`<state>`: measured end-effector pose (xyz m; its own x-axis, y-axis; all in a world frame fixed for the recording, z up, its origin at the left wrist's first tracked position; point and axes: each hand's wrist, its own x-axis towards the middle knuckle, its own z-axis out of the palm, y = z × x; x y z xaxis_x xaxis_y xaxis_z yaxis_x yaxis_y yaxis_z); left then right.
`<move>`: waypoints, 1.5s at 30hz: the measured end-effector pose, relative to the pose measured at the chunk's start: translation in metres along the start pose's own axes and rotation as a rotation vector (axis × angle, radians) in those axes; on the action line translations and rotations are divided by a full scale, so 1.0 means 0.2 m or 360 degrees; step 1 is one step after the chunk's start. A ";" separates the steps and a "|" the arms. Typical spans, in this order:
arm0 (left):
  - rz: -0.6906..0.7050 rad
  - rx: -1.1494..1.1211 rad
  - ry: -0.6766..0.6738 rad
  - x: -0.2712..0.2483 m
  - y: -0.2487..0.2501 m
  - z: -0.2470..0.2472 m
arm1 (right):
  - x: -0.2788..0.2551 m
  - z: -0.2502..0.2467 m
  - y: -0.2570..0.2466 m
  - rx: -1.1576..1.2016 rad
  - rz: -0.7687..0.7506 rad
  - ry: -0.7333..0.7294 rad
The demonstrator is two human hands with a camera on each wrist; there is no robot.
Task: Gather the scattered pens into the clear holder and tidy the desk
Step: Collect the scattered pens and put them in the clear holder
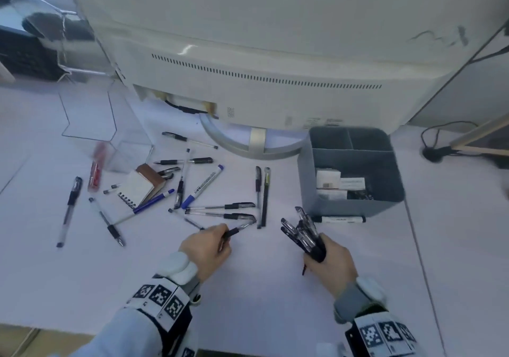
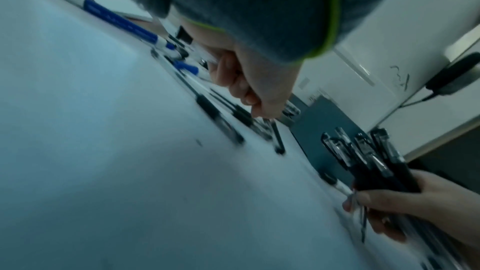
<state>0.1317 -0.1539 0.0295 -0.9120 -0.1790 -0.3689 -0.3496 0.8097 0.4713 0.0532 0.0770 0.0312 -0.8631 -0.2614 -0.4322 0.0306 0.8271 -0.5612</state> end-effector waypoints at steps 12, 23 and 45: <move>-0.0342 -0.0143 0.0512 0.04 -0.10 -0.06 | 0.00 -0.03 0.05 0.0284 0.0038 0.0109; -0.0678 -0.0354 0.0840 -0.01 -0.12 -0.15 | 0.07 -0.13 -0.02 0.0405 -0.0120 0.0091; 0.0084 -0.0355 0.0526 0.02 -0.63 -0.53 | 0.13 0.31 -0.81 0.1372 -0.0079 -0.0160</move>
<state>0.1490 -0.3166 0.0523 -0.9371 -0.3399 -0.0790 -0.3051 0.6880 0.6584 0.0573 -0.0955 0.0668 -0.8263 -0.3633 -0.4305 0.4003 0.1590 -0.9025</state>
